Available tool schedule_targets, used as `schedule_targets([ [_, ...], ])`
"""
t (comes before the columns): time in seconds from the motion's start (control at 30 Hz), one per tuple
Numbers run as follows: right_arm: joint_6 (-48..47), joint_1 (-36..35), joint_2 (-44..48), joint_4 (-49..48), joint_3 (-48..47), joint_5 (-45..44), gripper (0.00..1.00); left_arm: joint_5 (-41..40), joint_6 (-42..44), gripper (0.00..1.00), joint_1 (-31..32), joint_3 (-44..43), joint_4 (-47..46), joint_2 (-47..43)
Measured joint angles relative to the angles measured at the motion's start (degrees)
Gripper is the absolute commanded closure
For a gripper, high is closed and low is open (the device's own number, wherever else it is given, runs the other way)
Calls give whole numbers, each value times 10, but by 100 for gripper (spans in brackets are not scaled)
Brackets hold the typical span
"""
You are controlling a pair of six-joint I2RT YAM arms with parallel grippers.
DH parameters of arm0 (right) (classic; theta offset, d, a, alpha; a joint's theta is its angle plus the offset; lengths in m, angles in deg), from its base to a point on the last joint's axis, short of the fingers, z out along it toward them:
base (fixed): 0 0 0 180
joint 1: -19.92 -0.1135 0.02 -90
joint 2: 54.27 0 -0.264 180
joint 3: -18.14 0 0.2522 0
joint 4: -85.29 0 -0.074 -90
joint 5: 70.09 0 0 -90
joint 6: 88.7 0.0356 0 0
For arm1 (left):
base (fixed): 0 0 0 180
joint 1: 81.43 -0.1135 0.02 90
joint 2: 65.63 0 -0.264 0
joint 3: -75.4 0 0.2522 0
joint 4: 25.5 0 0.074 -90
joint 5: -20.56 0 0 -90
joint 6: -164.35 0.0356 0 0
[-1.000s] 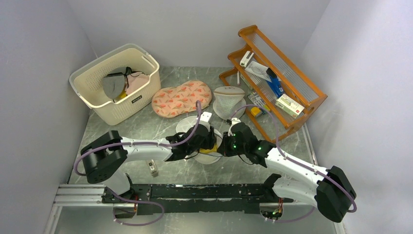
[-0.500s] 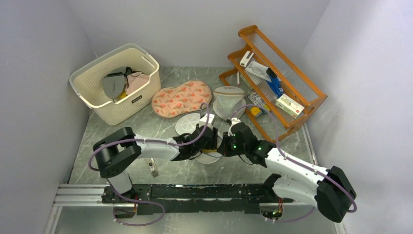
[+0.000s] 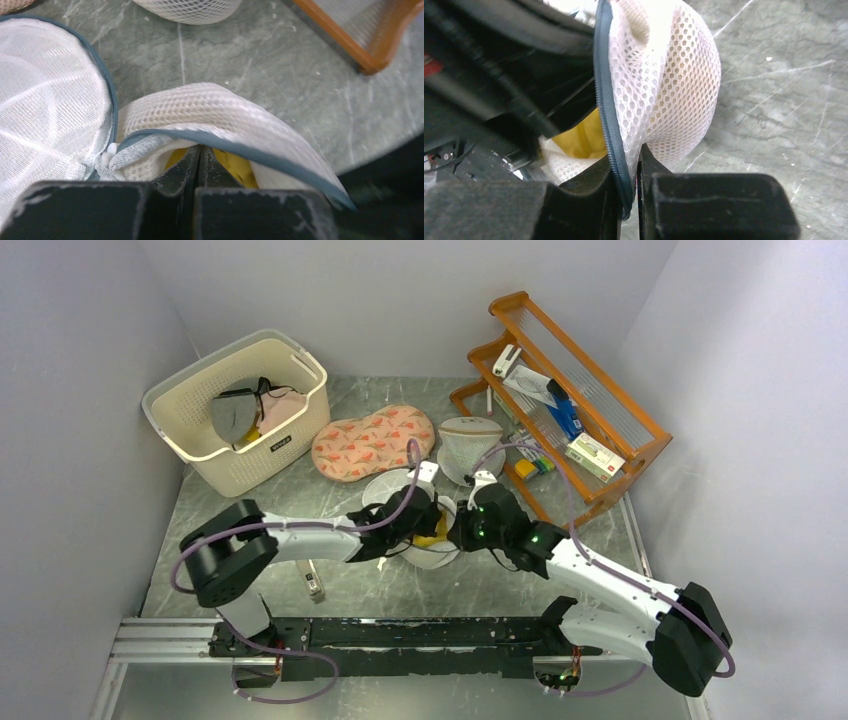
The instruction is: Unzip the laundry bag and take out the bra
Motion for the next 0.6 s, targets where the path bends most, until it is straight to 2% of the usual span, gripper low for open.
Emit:
schedule_targets([
  [0.33,-18,0,-16,0,-9,-38,76,116,2,93,1,42,43,-122],
  [0.6,-29,0,-15,9,-24,-60,72,177,3,93,1,60,83,-216],
])
